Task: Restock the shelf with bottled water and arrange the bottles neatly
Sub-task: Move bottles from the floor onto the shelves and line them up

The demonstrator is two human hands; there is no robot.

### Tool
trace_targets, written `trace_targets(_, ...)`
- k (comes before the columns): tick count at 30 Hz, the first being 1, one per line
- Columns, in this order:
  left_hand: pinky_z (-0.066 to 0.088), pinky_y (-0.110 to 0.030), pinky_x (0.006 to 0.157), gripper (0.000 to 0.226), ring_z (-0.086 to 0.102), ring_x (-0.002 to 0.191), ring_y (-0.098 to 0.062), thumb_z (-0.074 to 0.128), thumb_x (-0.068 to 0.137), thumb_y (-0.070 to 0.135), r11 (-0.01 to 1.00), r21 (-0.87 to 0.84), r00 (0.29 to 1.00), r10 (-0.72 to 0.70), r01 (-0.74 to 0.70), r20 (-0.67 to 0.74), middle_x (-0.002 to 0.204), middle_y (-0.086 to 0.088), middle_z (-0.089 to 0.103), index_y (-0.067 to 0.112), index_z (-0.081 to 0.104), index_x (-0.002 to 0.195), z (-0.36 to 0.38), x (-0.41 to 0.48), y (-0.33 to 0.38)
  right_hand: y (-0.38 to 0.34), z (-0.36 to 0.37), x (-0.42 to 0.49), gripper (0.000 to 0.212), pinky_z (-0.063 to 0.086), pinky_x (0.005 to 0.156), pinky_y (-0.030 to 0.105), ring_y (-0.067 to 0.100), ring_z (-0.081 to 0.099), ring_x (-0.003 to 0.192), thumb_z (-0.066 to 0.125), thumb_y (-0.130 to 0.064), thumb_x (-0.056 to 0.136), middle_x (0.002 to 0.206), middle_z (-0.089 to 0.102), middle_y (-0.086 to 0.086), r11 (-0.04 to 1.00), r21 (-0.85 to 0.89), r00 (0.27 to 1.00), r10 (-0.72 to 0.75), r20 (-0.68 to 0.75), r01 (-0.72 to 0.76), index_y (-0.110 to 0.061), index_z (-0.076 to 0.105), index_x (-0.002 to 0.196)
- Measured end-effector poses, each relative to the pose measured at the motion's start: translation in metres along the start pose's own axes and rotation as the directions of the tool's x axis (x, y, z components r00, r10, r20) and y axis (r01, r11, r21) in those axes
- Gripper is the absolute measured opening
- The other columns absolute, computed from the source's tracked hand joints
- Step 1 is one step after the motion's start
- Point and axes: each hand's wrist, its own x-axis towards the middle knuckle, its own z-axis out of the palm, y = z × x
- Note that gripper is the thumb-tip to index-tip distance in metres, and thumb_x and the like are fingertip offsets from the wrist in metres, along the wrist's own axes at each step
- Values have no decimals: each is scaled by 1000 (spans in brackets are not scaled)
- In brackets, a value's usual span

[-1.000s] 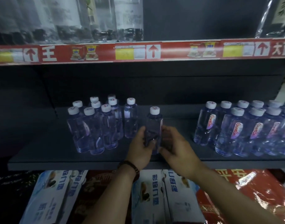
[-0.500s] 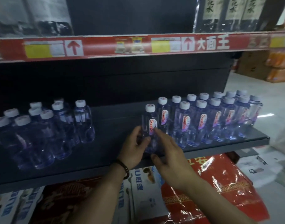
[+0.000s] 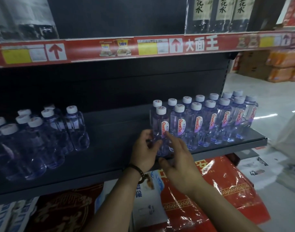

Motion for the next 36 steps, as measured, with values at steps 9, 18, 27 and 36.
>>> trace_targets(9, 61, -29, 91, 32, 70, 108, -5, 65, 102, 21, 1000, -25, 1000, 5, -4, 25, 119, 14, 70, 34, 58, 130, 7, -9, 4, -10, 5, -9, 70, 61, 93, 32, 12, 58, 119, 67, -15, 96, 143, 34, -14, 996, -69, 989, -66, -136, 57, -34, 35, 155)
trace_targets(18, 54, -35, 100, 28, 65, 105, -4, 59, 103, 10, 974, 224, 955, 33, 36, -295, 113, 9, 68, 29, 62, 124, -114, -34, -14, -68, 77, 25, 37, 49, 83, 14, 3, 62, 100, 69, -6, 93, 110, 61, -6, 987, 141, 996, -77, -42, 83, -31, 56, 117)
trace_targets(27, 41, -34, 117, 41, 54, 123, 0, 47, 109, 9, 975, 196, 927, -23, 103, -374, 138, 16, 55, 29, 48, 145, -209, -45, -39, -128, 184, 140, 74, 57, 104, 42, 23, 67, 122, 84, -34, 68, 129, 68, -1, 927, 333, 969, 96, 229, -170, -20, 52, 133)
trace_targets(36, 36, -23, 117, 60, 47, 135, 6, 55, 103, 2, 993, 66, 949, -70, 95, -308, 148, 19, 51, 29, 37, 154, -222, -31, -50, -146, 190, 139, 36, 62, 89, 33, 13, 75, 97, 67, 5, 88, 104, 78, 0, 927, 353, 941, 1, 337, -128, -18, 68, 115)
